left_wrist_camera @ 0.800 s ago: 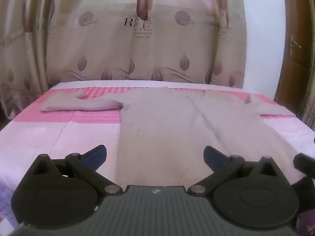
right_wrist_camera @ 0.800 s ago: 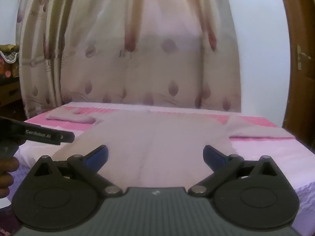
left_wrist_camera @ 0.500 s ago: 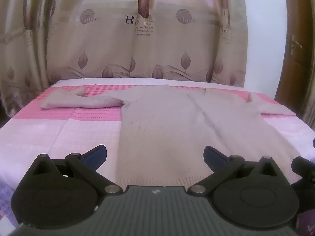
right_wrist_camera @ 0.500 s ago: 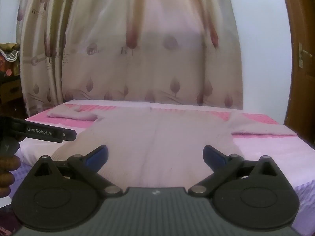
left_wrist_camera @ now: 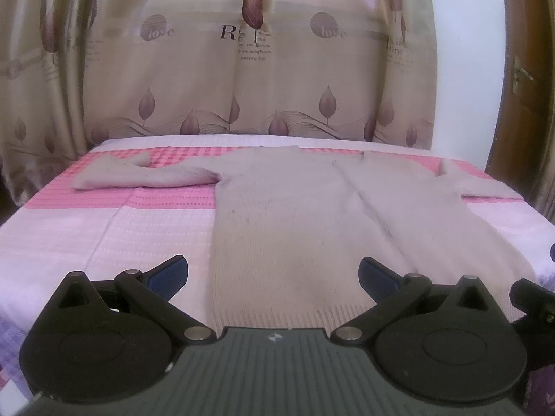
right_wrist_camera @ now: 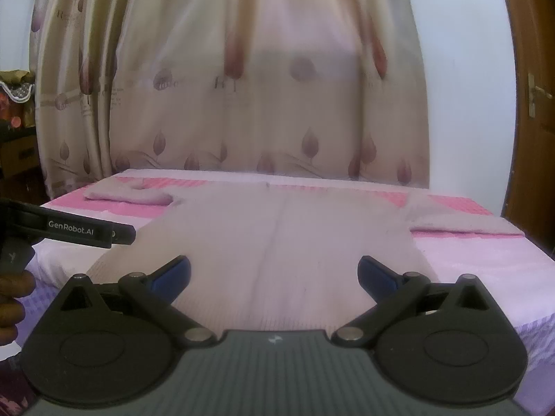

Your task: Fold small clothes

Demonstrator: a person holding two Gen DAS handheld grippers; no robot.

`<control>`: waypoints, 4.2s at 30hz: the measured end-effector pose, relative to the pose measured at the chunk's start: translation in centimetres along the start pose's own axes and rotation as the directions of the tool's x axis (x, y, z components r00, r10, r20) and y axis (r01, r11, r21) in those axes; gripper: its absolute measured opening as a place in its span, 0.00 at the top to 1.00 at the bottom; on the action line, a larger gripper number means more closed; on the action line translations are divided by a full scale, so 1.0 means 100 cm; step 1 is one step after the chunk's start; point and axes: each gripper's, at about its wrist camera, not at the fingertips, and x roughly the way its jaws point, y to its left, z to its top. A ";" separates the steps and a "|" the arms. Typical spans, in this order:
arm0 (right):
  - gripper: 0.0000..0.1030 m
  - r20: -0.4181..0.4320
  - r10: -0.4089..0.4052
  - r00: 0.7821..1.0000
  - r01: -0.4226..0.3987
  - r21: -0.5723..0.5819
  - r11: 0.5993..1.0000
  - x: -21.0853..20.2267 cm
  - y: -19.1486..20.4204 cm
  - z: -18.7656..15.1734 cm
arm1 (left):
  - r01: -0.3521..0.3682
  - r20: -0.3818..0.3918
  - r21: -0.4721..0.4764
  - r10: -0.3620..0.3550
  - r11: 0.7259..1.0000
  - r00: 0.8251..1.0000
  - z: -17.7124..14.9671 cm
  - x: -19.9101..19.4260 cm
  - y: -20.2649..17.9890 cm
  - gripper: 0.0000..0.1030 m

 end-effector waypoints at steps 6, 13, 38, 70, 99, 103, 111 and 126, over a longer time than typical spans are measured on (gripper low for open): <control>0.00 -0.004 0.002 1.000 -0.002 -0.003 1.000 -0.001 0.003 -0.001 | -0.001 0.002 0.003 0.001 1.000 1.000 -0.001 -0.001 0.001 0.00; 0.00 -0.013 0.005 1.000 -0.005 -0.001 1.000 0.000 0.003 0.001 | -0.001 -0.004 0.004 0.001 1.000 1.000 -0.001 -0.001 0.003 0.00; 0.00 -0.028 0.017 0.999 -0.017 -0.003 1.000 0.003 0.003 -0.001 | 0.001 -0.032 -0.007 -0.001 1.000 0.999 -0.003 0.006 0.006 0.00; 0.00 -0.127 0.071 0.989 -0.070 0.010 0.997 0.047 -0.004 0.006 | -0.264 0.063 0.073 0.260 0.962 0.964 0.098 0.080 0.137 0.00; 0.00 -0.246 0.065 0.967 -0.047 0.079 0.996 0.110 -0.015 0.019 | -0.287 -0.212 0.210 0.330 0.935 0.920 0.194 0.313 0.275 0.81; 0.00 -0.225 0.078 0.971 -0.063 0.072 0.995 0.109 -0.014 0.021 | -0.423 -0.141 -0.075 0.410 0.903 0.901 0.221 0.236 0.321 0.82; 0.00 -0.224 0.095 0.970 -0.073 0.104 0.992 0.108 -0.020 0.012 | -0.612 -0.217 -0.420 0.580 0.670 0.785 0.175 0.093 0.354 0.82; 0.00 -0.143 0.083 0.986 -0.068 0.106 0.992 0.075 -0.033 0.016 | -0.716 -0.254 -0.391 0.680 0.578 0.688 0.091 0.050 0.365 0.23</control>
